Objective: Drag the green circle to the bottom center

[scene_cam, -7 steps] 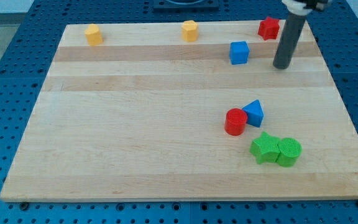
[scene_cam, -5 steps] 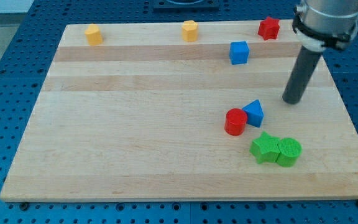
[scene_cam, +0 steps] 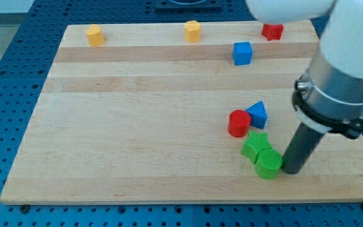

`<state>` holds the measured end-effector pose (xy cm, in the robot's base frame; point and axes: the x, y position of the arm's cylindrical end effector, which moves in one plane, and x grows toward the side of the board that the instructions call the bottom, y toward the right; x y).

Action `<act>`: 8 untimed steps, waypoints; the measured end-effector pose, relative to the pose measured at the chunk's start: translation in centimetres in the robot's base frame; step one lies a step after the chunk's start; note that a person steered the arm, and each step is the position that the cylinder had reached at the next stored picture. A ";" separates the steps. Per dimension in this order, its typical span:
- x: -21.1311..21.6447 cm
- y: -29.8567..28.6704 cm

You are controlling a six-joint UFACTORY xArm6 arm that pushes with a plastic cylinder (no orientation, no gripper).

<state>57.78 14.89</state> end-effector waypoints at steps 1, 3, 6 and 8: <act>1.0 -3.0; 1.6 -9.9; -0.6 -13.8; -4.8 -14.9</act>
<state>53.00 -0.01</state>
